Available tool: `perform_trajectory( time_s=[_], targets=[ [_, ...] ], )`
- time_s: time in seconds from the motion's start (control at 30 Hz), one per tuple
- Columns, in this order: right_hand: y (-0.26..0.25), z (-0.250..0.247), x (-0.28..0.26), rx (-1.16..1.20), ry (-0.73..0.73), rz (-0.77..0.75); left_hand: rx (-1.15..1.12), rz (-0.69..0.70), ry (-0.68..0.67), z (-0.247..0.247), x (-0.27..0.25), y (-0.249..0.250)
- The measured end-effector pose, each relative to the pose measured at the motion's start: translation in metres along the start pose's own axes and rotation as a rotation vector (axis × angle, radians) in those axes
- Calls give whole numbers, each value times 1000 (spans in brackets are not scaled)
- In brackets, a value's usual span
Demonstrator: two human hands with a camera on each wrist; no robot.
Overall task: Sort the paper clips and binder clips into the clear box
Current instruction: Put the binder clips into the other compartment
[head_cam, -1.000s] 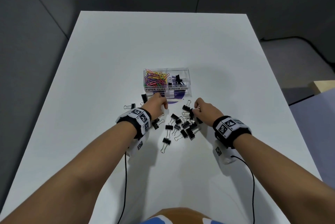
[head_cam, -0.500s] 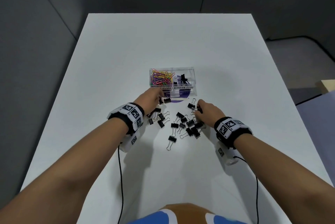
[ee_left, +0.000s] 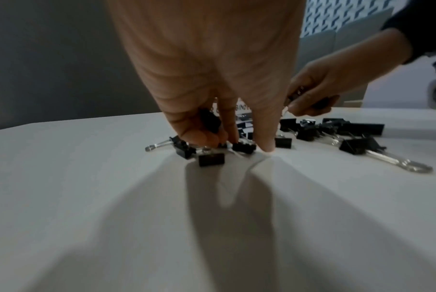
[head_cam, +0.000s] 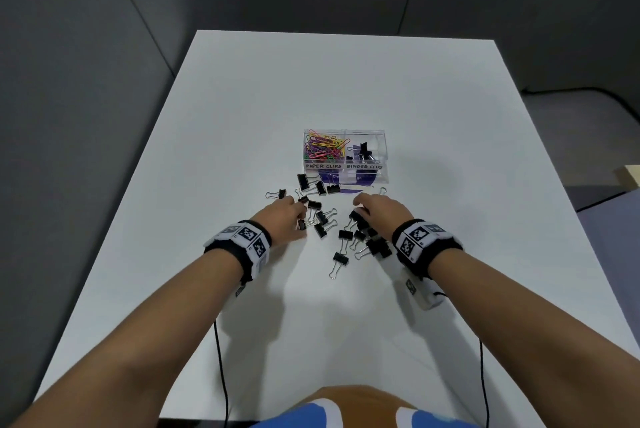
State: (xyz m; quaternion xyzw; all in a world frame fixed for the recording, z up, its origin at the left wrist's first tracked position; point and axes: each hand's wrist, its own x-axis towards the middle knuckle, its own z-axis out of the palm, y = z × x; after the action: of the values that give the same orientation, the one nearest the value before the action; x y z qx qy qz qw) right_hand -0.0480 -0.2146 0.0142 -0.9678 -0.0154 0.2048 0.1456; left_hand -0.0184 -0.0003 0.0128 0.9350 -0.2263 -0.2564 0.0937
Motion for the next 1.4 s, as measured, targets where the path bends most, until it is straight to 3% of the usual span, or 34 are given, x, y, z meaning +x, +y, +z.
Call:
perform_trajectory(
  time_s=[0.23,0.5,0.67,0.83,1.07,1.2,1.4],
  targets=[
    [-9,13,-6,-281,-61,-144,-9,3,29,8,6,10],
    [7,13,-12,-207,-13,-142,76,95,28,1,13,18],
    [27,-14,-14,-93,79,-81,32,144,29,-5,18,16],
    [38,-61,24,-118,271,-46,-8,270,92,-26,24,25],
    [8,-87,85,-298,148,-33,-40,376,192,-66,53,51],
    [5,-82,88,-143,131,-51,-36,342,210,-84,73,58],
    [41,-76,48,59,274,3,55,326,182,-95,97,74]
  ],
)
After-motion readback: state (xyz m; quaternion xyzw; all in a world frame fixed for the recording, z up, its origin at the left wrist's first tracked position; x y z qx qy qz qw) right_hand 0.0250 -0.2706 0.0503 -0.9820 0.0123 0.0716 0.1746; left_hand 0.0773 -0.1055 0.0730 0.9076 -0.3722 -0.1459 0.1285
